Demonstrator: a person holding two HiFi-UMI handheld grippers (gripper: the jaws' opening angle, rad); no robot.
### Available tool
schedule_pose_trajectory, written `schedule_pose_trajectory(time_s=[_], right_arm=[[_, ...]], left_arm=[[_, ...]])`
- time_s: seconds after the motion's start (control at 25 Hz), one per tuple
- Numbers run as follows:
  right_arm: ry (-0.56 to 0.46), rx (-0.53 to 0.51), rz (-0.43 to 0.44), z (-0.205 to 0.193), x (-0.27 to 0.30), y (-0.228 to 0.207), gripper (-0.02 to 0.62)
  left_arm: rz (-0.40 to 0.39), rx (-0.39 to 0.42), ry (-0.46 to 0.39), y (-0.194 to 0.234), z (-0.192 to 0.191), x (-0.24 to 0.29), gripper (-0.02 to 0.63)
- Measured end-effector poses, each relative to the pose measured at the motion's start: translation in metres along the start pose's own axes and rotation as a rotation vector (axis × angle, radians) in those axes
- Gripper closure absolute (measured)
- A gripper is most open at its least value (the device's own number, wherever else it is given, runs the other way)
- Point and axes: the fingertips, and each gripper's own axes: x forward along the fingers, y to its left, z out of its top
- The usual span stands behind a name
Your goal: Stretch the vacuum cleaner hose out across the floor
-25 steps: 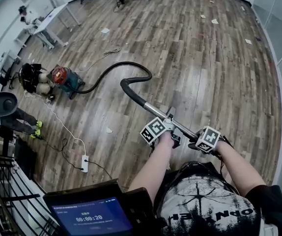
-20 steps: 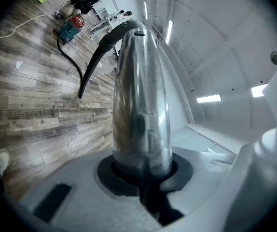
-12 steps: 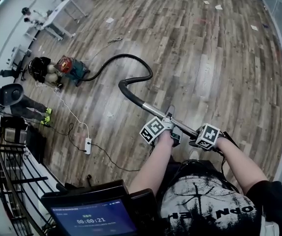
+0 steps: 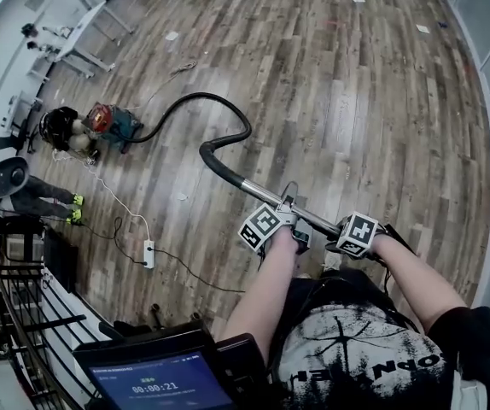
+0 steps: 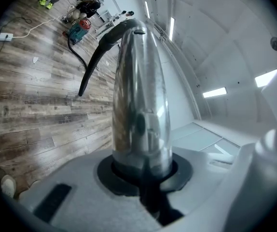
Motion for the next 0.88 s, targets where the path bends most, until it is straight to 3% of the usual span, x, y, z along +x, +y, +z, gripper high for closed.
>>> schedule_pose_trajectory(time_s=[0.52, 0.88], right_arm=[[0.051, 0.057, -0.079, -0.027, 0.034, 0.085, 0.495], [0.080, 0.110, -0.083, -0.077, 0.035, 0.125, 0.494]], left_arm=[[-0.065, -0.054, 0.044, 0.016, -0.035, -0.084, 0.557], [-0.058, -0.096, 0.088, 0.020, -0.090, -0.110, 0.556]])
